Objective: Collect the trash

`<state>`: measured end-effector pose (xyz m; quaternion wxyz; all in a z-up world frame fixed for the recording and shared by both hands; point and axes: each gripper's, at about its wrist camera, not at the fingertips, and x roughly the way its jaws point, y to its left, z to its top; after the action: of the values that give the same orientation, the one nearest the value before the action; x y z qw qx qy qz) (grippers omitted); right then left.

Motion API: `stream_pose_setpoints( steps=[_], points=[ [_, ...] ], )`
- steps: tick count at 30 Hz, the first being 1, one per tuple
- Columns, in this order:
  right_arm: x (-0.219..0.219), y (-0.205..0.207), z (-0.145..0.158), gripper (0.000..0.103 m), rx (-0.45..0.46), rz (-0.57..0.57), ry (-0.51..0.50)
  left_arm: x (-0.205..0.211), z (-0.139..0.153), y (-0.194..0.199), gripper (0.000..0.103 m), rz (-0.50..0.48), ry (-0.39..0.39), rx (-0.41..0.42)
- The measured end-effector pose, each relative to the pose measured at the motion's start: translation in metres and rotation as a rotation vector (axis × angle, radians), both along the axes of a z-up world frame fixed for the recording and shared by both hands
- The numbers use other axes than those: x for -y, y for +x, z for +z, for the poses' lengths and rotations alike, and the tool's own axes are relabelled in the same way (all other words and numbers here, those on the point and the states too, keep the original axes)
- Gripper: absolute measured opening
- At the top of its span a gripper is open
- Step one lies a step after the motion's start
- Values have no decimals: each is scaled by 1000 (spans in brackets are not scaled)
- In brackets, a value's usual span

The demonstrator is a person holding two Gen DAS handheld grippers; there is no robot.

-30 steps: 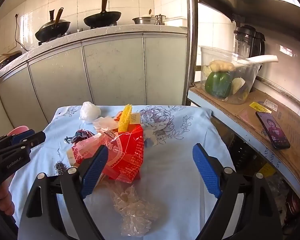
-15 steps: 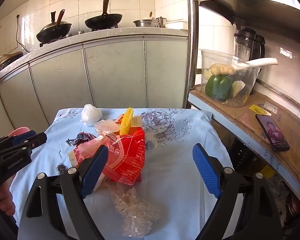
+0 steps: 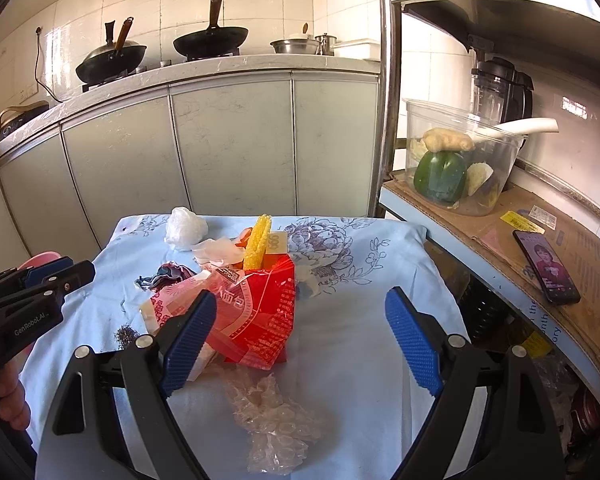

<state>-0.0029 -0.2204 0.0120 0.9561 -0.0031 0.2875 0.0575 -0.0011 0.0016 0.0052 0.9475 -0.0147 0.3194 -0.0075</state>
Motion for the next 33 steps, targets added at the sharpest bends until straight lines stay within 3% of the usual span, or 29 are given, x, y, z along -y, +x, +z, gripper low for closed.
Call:
stream_pose_setpoints(
  steps=[33],
  points=[
    [-2, 1, -6, 87, -21, 13, 9, -1, -3, 1, 36, 10, -8, -10]
  ],
)
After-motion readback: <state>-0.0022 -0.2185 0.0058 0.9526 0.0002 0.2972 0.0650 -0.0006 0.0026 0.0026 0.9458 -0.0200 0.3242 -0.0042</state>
